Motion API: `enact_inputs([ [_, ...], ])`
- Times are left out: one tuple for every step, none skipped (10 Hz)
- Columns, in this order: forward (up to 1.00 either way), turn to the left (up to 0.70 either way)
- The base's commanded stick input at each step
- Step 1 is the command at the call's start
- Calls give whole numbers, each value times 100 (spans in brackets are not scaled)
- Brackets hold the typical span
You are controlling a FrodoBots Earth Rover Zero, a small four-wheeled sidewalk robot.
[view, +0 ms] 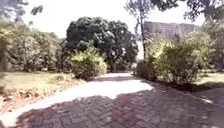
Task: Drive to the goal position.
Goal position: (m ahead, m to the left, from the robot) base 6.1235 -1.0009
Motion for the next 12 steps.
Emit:
enact_inputs([
  [70,0],
  [70,0],
  [70,0],
  [70,0],
  [70,0],
  [70,0],
  [70,0],
  [70,0],
  [70,0],
  [70,0],
  [70,-7],
  [70,-12],
])
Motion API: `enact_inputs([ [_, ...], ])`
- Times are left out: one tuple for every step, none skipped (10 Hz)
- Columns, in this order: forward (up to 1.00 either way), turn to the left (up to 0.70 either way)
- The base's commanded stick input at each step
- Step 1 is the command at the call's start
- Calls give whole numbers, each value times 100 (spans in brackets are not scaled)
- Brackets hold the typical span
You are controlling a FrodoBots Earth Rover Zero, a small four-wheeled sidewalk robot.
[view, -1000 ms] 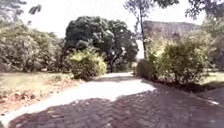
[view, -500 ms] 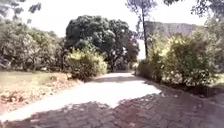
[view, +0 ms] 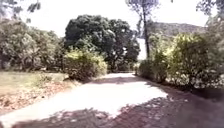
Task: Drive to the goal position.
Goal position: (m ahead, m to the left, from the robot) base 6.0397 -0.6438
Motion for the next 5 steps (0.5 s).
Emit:
enact_inputs([
  [70,-16],
  [70,-16],
  [70,-24],
  [70,-33],
  [70,-35],
])
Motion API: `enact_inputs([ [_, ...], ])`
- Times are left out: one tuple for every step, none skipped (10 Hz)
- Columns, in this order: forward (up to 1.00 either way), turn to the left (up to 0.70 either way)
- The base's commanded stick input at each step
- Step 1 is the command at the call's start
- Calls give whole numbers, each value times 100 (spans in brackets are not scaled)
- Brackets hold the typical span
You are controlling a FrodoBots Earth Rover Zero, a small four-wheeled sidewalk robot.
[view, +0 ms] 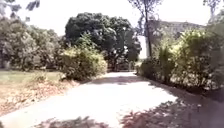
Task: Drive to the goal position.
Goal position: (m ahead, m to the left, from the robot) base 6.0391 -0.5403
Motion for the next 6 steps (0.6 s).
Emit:
enact_inputs([
  [70,-35],
  [70,-35],
  [70,-35],
  [70,-35],
  [70,-33],
  [70,-14],
])
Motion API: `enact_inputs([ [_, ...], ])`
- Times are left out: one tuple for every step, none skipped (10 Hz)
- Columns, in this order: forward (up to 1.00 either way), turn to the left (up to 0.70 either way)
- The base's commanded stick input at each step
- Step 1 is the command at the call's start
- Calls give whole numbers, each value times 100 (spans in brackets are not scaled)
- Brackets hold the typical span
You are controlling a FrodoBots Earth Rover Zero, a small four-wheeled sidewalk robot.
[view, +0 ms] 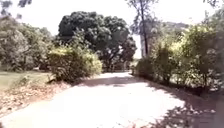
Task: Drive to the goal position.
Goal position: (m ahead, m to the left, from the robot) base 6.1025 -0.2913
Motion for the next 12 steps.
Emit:
enact_inputs([
  [70,0],
  [70,0],
  [70,0],
  [70,0],
  [70,0],
  [70,0],
  [70,0],
  [70,0],
  [70,0],
  [70,0],
  [70,0],
  [70,0],
])
